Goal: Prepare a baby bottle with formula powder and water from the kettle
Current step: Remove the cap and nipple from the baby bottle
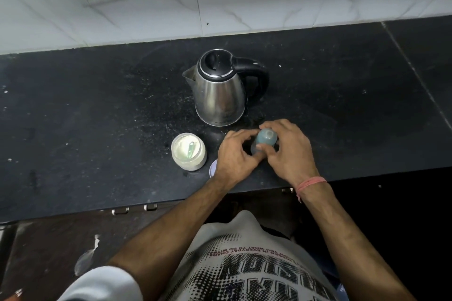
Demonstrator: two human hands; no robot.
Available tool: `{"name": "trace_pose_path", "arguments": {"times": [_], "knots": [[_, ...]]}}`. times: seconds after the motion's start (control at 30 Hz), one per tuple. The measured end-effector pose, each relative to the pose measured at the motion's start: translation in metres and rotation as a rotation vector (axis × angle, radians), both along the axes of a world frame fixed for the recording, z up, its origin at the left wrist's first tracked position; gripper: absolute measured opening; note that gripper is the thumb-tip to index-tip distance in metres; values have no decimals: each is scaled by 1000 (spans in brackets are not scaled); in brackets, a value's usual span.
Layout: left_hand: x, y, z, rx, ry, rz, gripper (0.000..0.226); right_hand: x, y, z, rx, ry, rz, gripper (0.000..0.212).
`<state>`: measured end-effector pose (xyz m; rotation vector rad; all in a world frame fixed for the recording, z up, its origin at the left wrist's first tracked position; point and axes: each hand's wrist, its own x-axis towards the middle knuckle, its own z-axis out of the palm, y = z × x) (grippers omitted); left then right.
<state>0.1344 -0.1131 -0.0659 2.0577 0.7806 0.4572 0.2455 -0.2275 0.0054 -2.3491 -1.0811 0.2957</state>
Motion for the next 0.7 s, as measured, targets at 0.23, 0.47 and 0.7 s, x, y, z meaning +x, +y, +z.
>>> {"name": "trace_pose_path", "arguments": {"times": [0.23,0.47,0.7], "knots": [[-1,3,0,5,-22,-28,54,8,-4,-1,7,68,84,51],[-1,8,-4,-1,-10,-37,55,28,-6,6,-38,172,232,55],[-1,7,-5,-47,-24,-27,52,36,2,23,-172,142,199,66]]}}
